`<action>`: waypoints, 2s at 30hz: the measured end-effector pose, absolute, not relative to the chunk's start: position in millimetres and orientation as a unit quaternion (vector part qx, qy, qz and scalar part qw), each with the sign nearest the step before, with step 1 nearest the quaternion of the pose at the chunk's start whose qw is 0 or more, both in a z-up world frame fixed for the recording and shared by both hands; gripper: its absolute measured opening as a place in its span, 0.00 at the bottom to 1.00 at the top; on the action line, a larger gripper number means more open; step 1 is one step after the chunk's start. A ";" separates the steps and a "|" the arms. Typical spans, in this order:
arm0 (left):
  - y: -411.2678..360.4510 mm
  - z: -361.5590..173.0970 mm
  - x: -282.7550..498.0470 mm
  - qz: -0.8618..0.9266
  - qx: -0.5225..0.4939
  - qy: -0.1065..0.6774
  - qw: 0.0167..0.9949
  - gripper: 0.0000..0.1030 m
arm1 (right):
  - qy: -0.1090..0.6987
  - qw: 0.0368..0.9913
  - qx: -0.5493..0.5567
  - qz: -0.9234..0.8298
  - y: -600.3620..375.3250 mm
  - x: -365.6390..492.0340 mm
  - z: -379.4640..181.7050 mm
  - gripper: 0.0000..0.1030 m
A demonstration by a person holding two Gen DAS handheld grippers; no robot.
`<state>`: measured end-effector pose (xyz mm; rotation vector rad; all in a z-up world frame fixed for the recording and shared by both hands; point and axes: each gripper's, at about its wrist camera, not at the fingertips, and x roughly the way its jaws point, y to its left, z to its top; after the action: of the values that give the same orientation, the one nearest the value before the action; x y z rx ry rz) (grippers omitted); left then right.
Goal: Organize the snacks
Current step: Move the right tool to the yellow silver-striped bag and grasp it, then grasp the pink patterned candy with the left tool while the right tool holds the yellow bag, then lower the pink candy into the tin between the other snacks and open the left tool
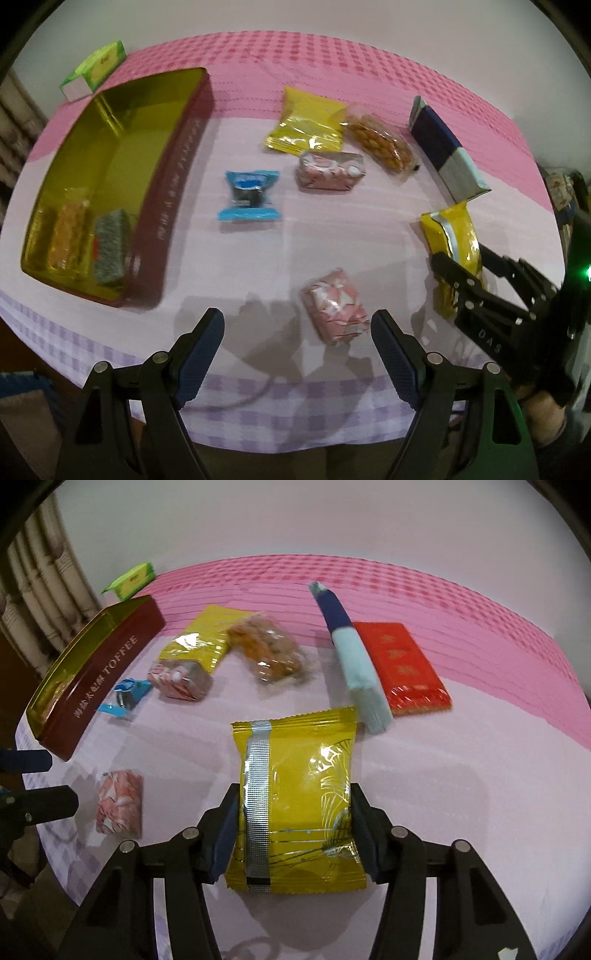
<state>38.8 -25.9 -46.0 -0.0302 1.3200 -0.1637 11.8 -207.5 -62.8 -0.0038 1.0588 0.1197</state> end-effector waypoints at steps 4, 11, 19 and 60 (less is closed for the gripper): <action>-38.9 -53.5 44.6 -0.063 -0.012 0.627 0.776 0.79 | 0.507 0.860 0.005 0.050 -216.8 4.2 -62.4 0.50; -49.4 -65.5 57.7 -0.019 -0.012 0.649 0.761 0.78 | 0.507 0.861 0.006 0.052 -216.6 2.1 -62.7 0.51; -63.4 -73.5 63.6 -0.010 0.002 0.652 0.759 0.63 | 0.506 0.861 0.008 0.055 -218.1 0.9 -62.5 0.52; -61.4 -66.3 61.3 -0.095 0.018 0.636 0.766 0.32 | 0.513 0.857 -0.006 0.045 -212.0 6.9 -64.9 0.52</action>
<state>61.3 -61.4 -66.3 0.0391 1.3814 -0.2072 6.9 -212.0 -64.9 -0.0118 1.0784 0.0955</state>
